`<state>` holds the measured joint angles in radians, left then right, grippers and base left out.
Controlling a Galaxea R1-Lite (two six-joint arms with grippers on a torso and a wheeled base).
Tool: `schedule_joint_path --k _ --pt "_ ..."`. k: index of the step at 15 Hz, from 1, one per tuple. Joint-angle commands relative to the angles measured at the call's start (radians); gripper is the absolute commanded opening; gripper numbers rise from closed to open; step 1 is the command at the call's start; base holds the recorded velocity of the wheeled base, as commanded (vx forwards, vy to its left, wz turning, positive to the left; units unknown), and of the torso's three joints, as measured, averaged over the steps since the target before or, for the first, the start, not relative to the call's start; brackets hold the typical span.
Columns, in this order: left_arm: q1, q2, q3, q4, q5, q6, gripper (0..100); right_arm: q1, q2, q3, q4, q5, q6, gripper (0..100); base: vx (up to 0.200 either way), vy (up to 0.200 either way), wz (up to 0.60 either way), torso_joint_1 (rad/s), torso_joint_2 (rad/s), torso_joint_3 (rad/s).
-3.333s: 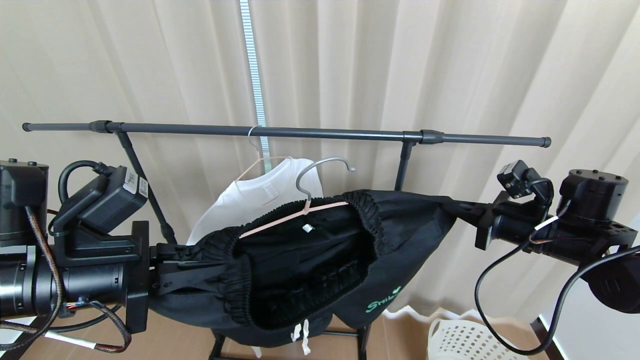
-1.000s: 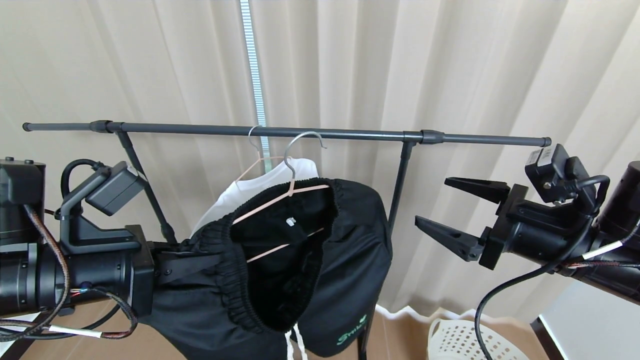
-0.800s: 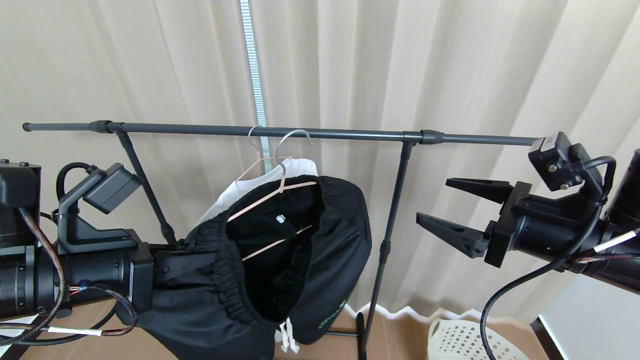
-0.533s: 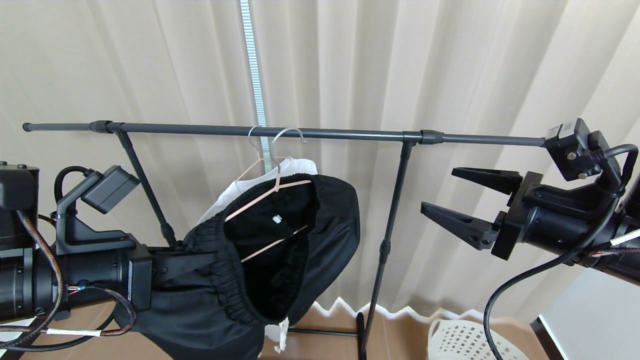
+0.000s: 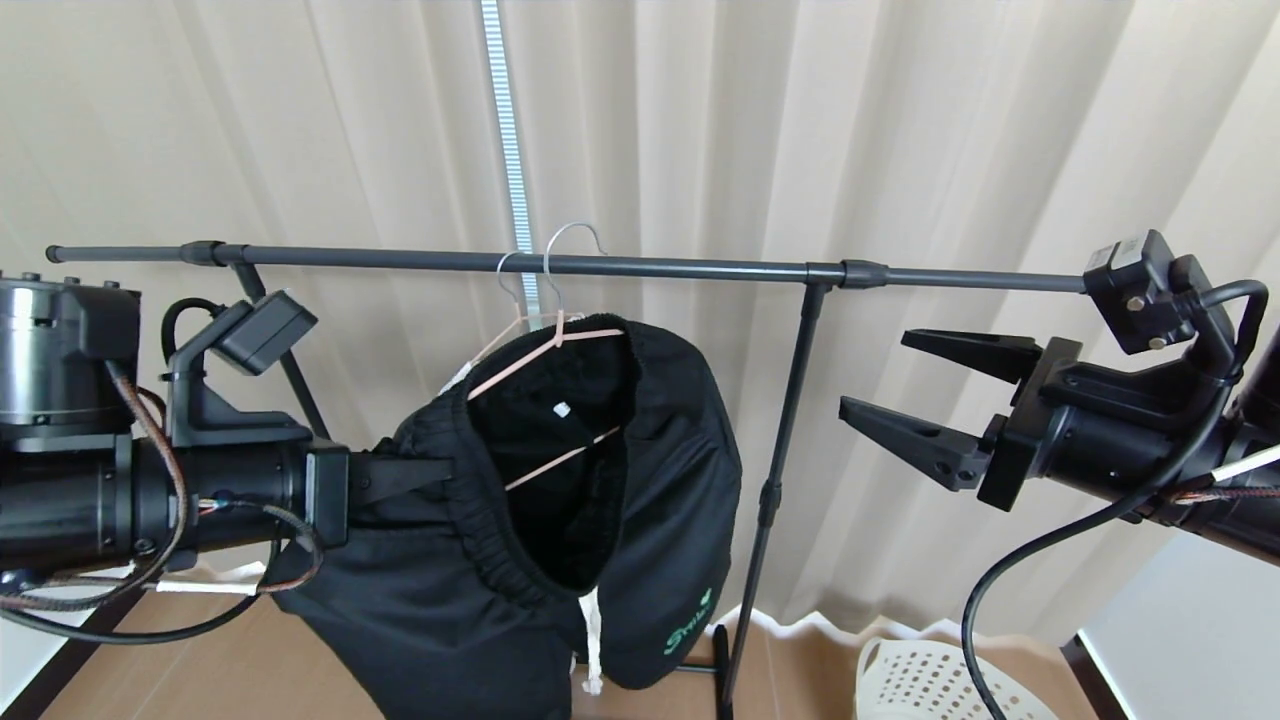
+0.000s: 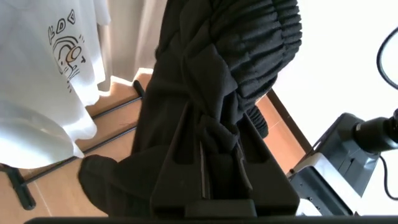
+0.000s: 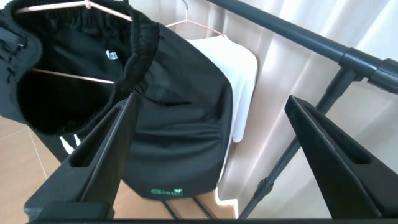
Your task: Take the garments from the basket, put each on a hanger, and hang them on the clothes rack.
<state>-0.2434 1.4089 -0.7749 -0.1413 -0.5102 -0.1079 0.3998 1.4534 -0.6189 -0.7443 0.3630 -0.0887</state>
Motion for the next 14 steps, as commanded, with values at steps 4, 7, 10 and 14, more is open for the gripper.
schedule_joint_path --k 4,7,10,14 --pt "0.0 0.22 -0.178 -0.001 0.015 -0.082 0 -0.002 0.039 -0.015 -0.003 0.001 0.0 100 0.0 0.0 0.0 0.0 0.0 0.0" --pt "0.0 0.312 -0.262 -0.003 0.035 -0.138 0 -0.009 0.051 -0.027 -0.003 0.001 0.0 100 0.0 0.0 0.0 0.0 0.0 0.0" --pt "0.0 0.401 -0.351 -0.001 0.062 -0.191 0 -0.015 0.051 -0.03 -0.003 0.001 0.0 100 0.0 0.0 0.0 0.0 0.0 0.0" --pt "0.001 0.475 -0.414 -0.004 0.068 -0.225 0 -0.021 0.051 -0.031 -0.003 0.001 0.0 100 0.0 0.0 0.0 0.0 0.0 0.0"
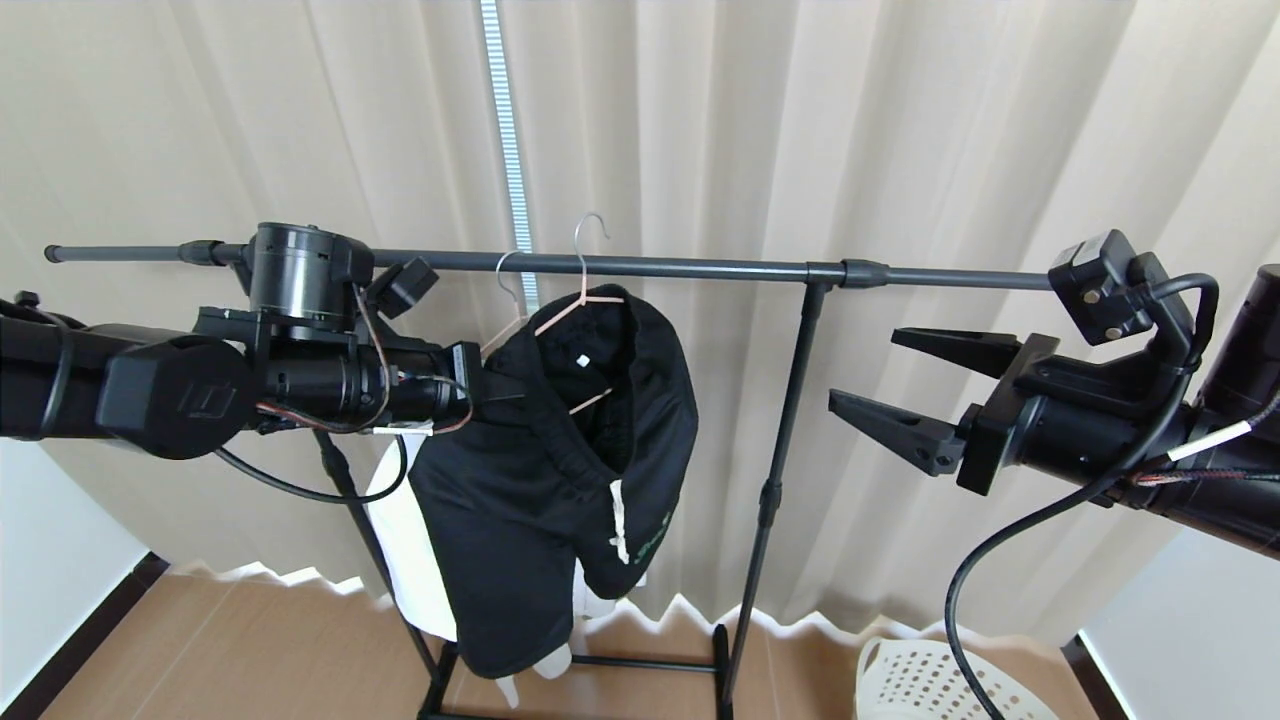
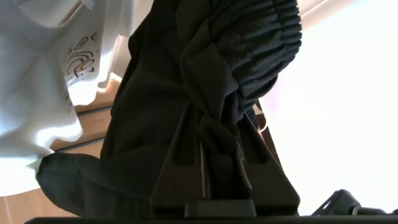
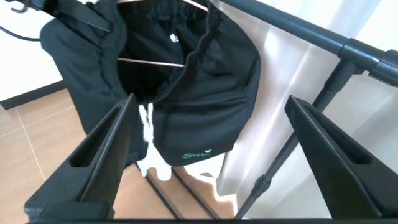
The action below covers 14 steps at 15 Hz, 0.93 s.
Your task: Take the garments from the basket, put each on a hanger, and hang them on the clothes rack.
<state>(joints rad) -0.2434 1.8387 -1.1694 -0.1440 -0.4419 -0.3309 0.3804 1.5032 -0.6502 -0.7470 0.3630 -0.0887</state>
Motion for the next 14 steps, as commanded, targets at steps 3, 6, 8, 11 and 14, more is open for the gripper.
schedule_joint_path --k 3,6,8,11,14 --pt "0.001 0.086 -0.064 -0.003 0.008 -0.007 0 -0.002 0.005 0.0 0.0 0.001 0.0 100 0.0 0.0 0.0 0.0 0.0 0.0" --pt "0.007 0.129 -0.098 -0.005 0.009 -0.034 0 -0.002 0.006 0.001 0.0 0.001 0.0 100 0.0 0.0 0.0 0.0 0.0 0.0" --pt "0.015 0.14 -0.098 -0.005 0.009 -0.034 0 -0.002 0.015 0.001 -0.005 -0.001 0.0 100 0.0 0.0 0.0 0.0 0.0 0.0" --pt "0.021 0.159 -0.096 -0.005 0.008 -0.033 0 -0.002 0.02 0.003 -0.005 -0.001 0.0 100 0.0 0.0 0.0 0.0 0.0 0.0" --pt "0.019 0.165 -0.095 -0.005 0.006 -0.028 100 -0.002 0.034 0.001 -0.008 -0.001 0.0 100 0.0 0.0 0.0 0.0 0.0 0.0"
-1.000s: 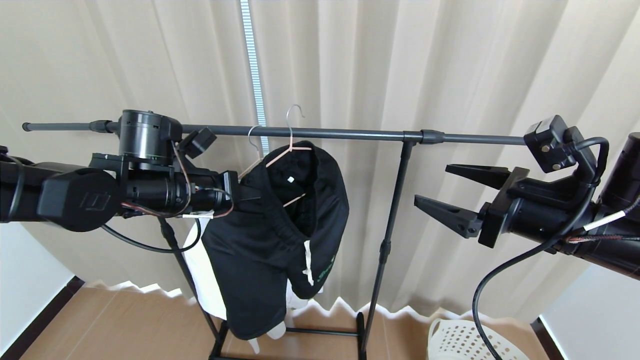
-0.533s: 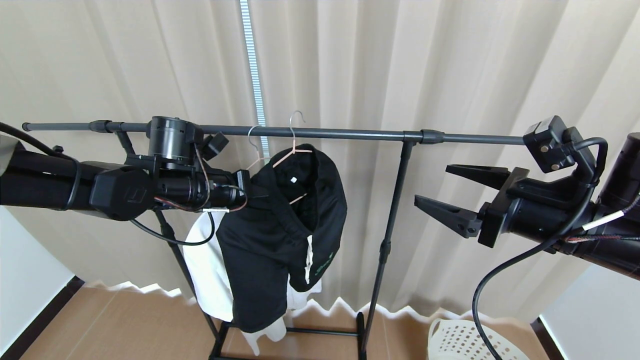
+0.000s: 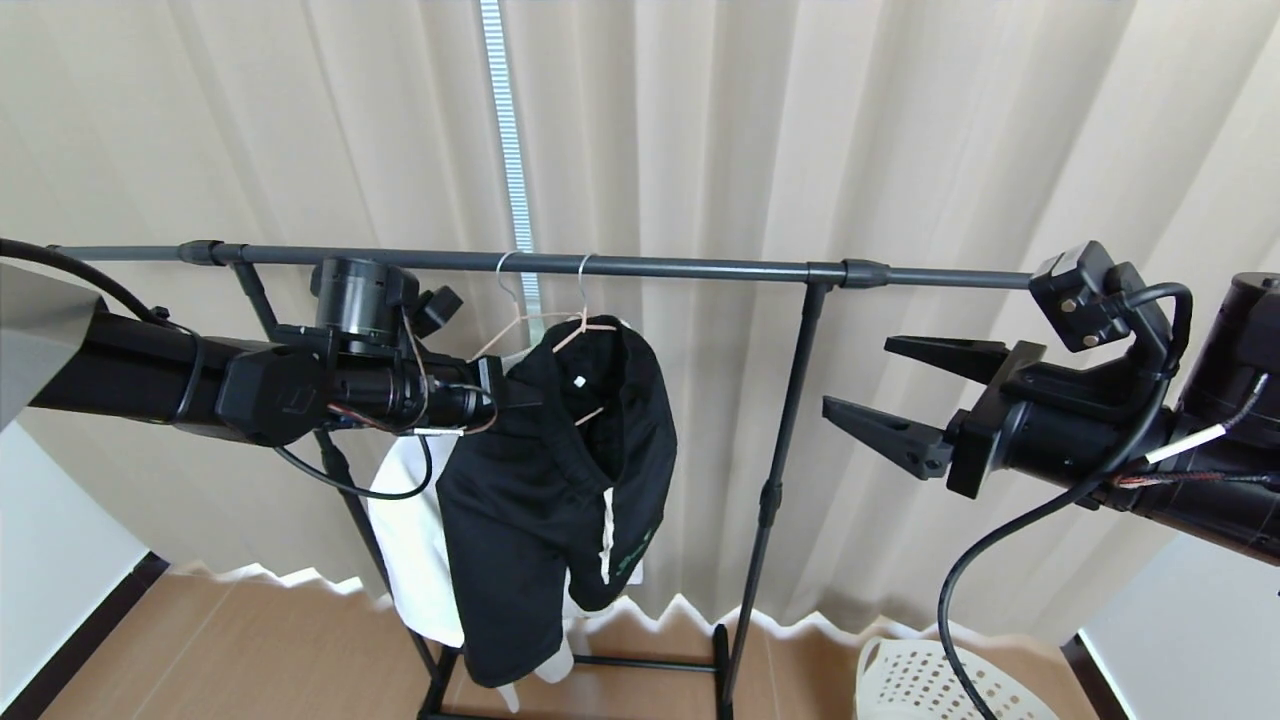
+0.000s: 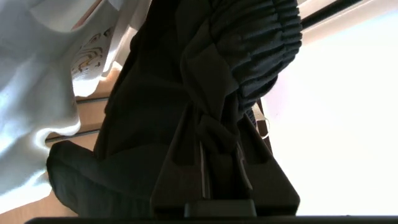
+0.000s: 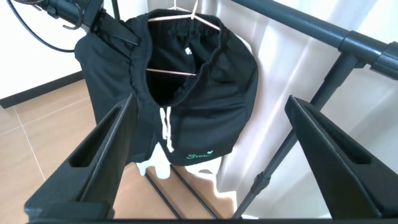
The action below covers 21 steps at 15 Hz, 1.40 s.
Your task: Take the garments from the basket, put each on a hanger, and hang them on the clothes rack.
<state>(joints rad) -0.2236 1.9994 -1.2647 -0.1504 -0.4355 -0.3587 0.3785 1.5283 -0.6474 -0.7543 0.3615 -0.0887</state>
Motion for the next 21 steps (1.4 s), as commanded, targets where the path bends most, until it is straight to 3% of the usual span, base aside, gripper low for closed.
schedule_joint_path --k 1,6,9,13,14,15,16,18,21 --pt "-0.002 -0.001 0.004 0.002 0.0 0.0 100 0.0 0.012 -0.001 0.0 0.001 0.0 100 0.0 0.0 0.0 0.0 0.0 0.0" --pt "-0.002 -0.085 0.061 0.005 0.0 0.007 100 -0.001 0.004 0.002 0.0 0.001 0.0 100 0.0 0.0 0.0 0.0 0.0 0.0" --pt "-0.003 -0.208 0.176 0.003 0.001 0.034 100 0.0 -0.022 0.003 0.004 -0.027 0.001 100 0.0 0.0 0.0 0.0 0.0 0.0" --pt "-0.006 -0.395 0.297 0.009 0.008 0.034 100 0.022 -0.089 -0.02 0.059 -0.165 0.07 100 0.0 0.0 0.0 0.0 0.0 0.0" --pt "-0.006 -0.399 0.3 0.009 0.008 0.034 100 0.023 -0.092 -0.021 0.064 -0.168 0.072 100 0.0 0.0 0.0 0.0 0.0 0.0" --pt "-0.01 -0.53 0.386 0.012 0.009 0.034 100 0.023 -0.192 -0.054 0.223 -0.236 0.075 100 0.0 0.0 0.0 0.0 0.0 0.0" --pt "-0.01 -0.568 0.409 0.012 0.011 0.035 100 0.025 -0.214 -0.055 0.266 -0.253 0.075 100 0.0 0.0 0.0 0.0 0.0 0.0" --pt "-0.011 -0.689 0.515 0.026 0.029 0.087 100 0.03 -0.293 -0.018 0.386 -0.345 0.075 100 0.0 0.0 0.0 0.0 0.0 0.0" --pt "-0.057 -0.872 0.725 0.045 0.124 0.15 100 0.088 -0.436 0.15 0.428 -0.493 0.072 100 0.0 0.0 0.0 0.0 0.0 0.0"
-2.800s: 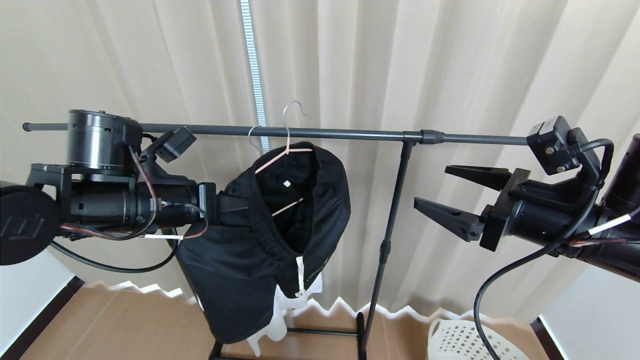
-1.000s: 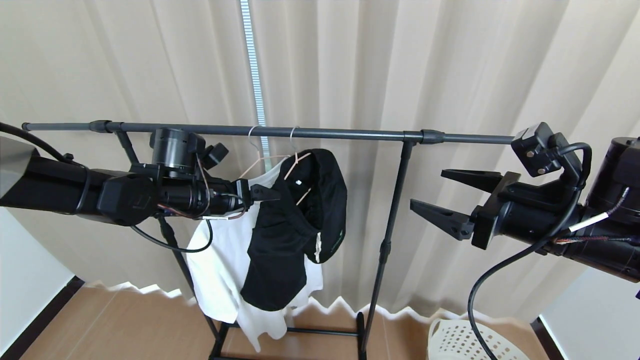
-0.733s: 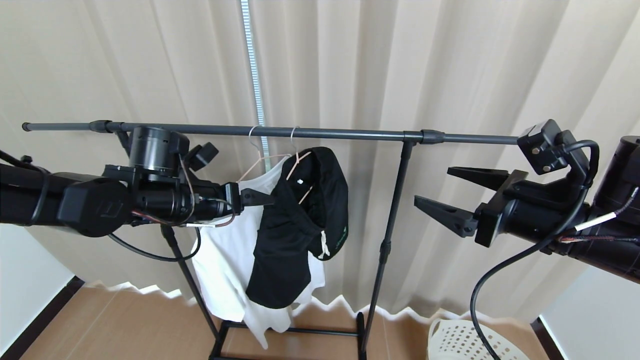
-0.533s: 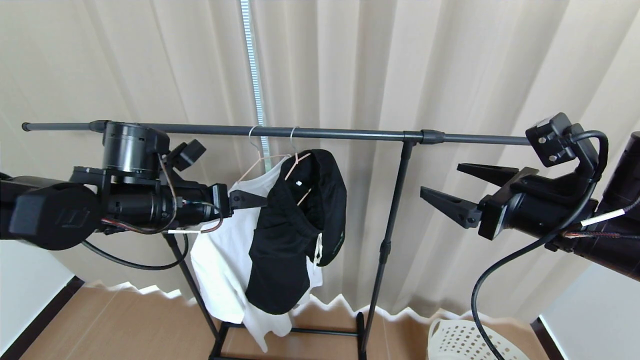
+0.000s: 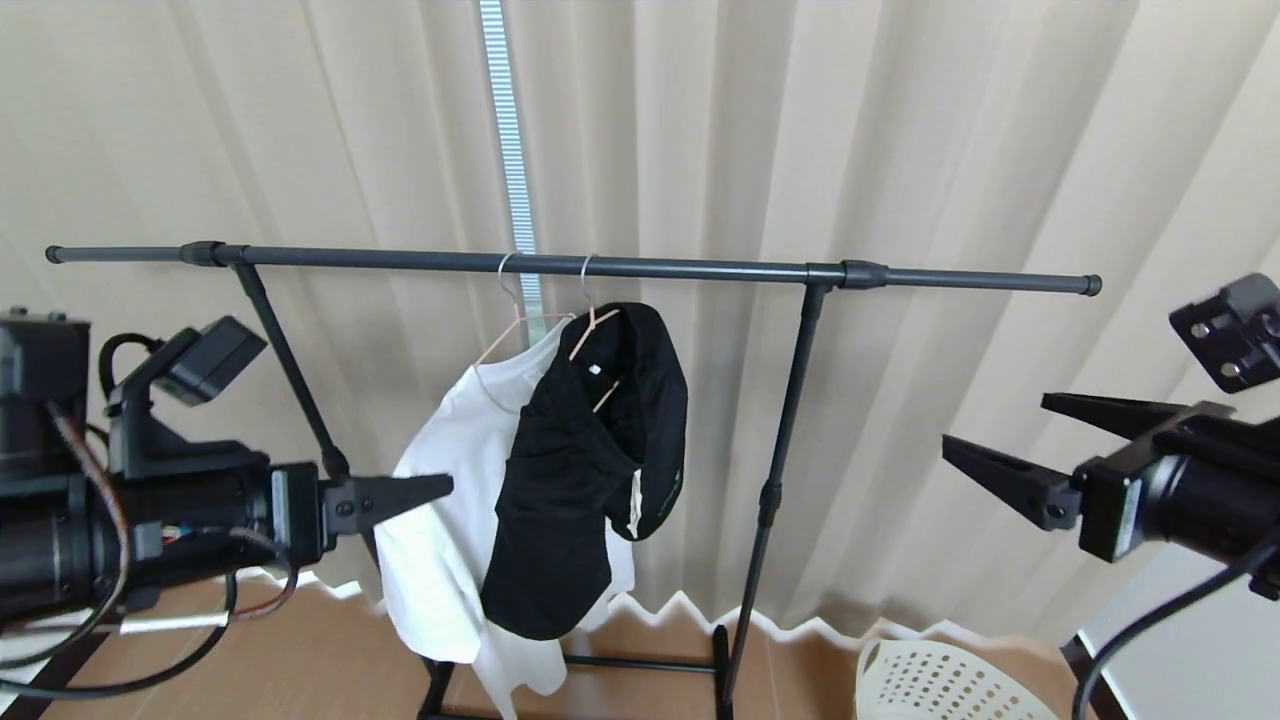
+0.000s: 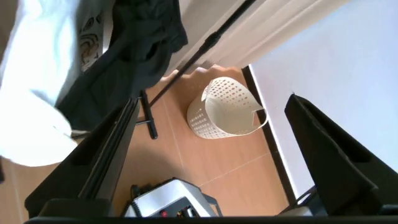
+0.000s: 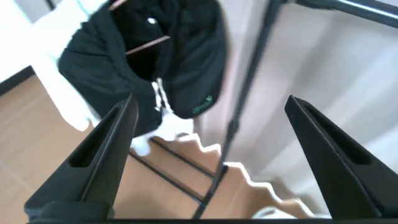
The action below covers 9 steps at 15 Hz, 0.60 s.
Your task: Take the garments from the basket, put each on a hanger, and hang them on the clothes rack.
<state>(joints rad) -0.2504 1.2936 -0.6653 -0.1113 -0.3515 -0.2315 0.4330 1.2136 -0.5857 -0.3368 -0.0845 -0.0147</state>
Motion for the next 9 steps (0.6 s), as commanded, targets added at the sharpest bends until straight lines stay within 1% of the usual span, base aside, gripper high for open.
schedule_joint_path --k 1,3,4,5,6,7,9 --pt "-0.043 -0.226 0.194 0.005 0.055 0.026 100 0.058 -0.178 0.152 0.01 -0.074 -0.001 100 0.0 0.0 0.0 0.0 0.0 0.0" --pt "-0.044 -0.349 0.334 0.005 0.058 0.031 100 0.098 -0.296 0.288 0.009 -0.081 0.001 100 0.0 0.0 0.0 0.0 0.0 0.0" --pt "-0.044 -0.349 0.334 0.005 0.058 0.031 100 0.098 -0.296 0.288 0.009 -0.081 0.001 100 0.0 0.0 0.0 0.0 0.0 0.0" --pt "-0.041 -0.473 0.454 0.008 0.058 0.034 100 0.099 -0.401 0.391 0.01 -0.083 0.001 100 0.0 0.0 0.0 0.0 0.0 0.0" --pt "-0.043 -0.514 0.489 0.008 0.058 0.038 100 0.099 -0.431 0.417 0.01 -0.083 0.001 100 0.0 0.0 0.0 0.0 0.0 0.0" --pt "-0.043 -0.583 0.553 0.012 0.058 0.047 100 0.099 -0.476 0.46 0.012 -0.083 0.001 100 0.0 0.0 0.0 0.0 0.0 0.0" --pt "-0.043 -0.674 0.644 0.013 0.058 0.052 100 0.099 -0.534 0.527 0.013 -0.081 0.001 100 0.0 0.0 0.0 0.0 0.0 0.0"
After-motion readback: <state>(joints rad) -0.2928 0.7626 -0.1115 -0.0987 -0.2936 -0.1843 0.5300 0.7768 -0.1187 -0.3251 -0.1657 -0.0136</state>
